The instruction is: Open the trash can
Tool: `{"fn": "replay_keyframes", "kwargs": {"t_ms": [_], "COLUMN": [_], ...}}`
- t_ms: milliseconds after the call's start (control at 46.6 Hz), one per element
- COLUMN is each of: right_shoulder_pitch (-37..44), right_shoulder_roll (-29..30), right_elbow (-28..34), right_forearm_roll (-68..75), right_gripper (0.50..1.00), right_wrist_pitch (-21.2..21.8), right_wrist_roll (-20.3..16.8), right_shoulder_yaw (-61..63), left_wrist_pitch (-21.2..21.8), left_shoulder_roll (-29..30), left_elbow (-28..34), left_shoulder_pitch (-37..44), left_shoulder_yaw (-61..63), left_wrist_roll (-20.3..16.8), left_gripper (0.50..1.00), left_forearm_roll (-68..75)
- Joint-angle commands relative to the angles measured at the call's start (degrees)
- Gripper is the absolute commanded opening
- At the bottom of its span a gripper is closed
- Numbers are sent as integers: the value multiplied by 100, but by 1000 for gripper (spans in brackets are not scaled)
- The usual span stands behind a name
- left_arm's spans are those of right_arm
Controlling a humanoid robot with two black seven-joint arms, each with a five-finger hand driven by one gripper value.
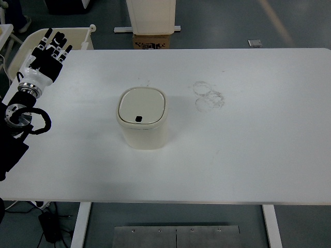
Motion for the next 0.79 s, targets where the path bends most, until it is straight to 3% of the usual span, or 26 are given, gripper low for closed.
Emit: {"fn": "replay_keyframes", "kwargs": {"t_ms": [0, 279, 579, 686, 772], "right_shoulder_pitch": [-5, 4, 4, 4, -5], "right_shoulder_roll": [0, 0, 0, 0, 0], "right_elbow": [0, 0, 0, 0, 0], "right_forearm_roll": [6, -3, 5, -3, 6], "right_gripper": [993, 993, 993, 993, 993], "right_wrist_pitch": [0, 0, 0, 0, 0], "right_wrist_roll": [1, 10, 1, 1, 1], "right_shoulder_yaw": [-7, -7, 2, -7, -7], "left_wrist_pitch": [-4, 5, 497, 550, 488], "left_shoulder_roll": [0, 27, 632, 1195, 1468], "left_elbow": [0, -61, -1520, -2109, -2242], "left_shoulder_pitch": [8, -115, -114, -237, -623], "left_shoulder_yaw": [0, 9, 184, 921, 1861], "left_wrist_roll": [0, 9, 26, 140, 185], "left_gripper": [1000, 1000, 1000, 1000, 1000], "left_forearm_roll": [0, 0, 53, 71, 97]}}
